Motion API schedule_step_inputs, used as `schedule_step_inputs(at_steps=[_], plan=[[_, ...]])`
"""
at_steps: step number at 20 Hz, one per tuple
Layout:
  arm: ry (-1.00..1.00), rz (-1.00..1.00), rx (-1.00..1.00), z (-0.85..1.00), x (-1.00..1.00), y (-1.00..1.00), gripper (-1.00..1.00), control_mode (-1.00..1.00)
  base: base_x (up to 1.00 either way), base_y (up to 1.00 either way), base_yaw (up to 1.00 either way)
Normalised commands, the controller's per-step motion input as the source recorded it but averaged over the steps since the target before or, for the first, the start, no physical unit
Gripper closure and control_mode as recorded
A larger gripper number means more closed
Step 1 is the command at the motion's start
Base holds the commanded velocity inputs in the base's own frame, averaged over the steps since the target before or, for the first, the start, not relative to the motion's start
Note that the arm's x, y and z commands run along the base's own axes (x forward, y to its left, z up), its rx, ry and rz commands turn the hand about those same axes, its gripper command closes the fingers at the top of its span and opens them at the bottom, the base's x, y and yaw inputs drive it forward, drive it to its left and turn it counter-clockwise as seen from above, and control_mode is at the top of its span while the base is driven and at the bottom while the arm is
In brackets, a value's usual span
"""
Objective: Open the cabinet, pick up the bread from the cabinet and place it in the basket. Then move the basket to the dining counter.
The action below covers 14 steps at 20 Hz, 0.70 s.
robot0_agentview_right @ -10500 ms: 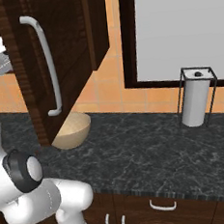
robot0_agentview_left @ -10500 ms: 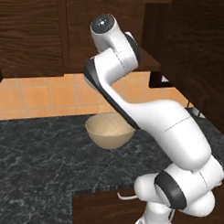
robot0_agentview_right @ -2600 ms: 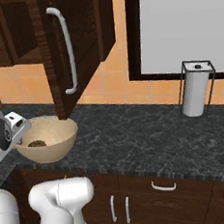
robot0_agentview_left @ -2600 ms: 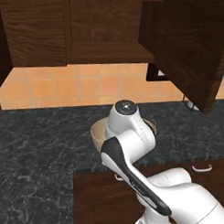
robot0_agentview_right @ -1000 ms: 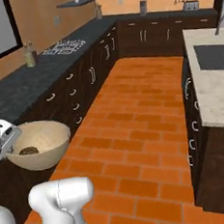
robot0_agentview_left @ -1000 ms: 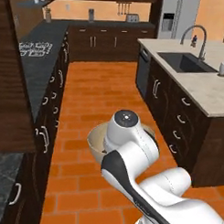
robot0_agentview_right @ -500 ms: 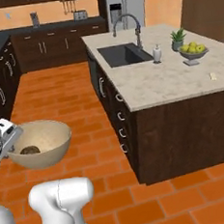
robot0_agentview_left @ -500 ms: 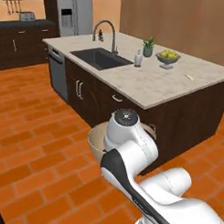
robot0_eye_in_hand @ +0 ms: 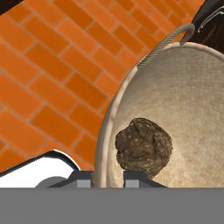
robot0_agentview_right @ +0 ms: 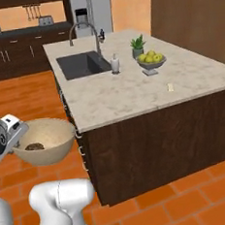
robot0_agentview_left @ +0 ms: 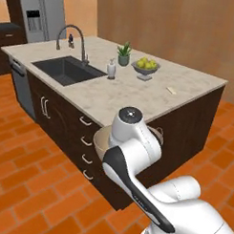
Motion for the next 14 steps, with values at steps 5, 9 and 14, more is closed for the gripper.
schedule_step_inputs(at_steps=[5, 9, 14], plan=[[0.00, 0.00, 0.00, 0.00, 0.00, 0.00, 1.00, 1.00, 1.00, -0.98, 0.00], [0.00, 0.00, 0.00, 0.00, 0.00, 0.00, 1.00, 1.00, 1.00, -1.00, 0.00], [0.00, 0.00, 0.00, 0.00, 0.00, 0.00, 1.00, 1.00, 1.00, -1.00, 0.02]])
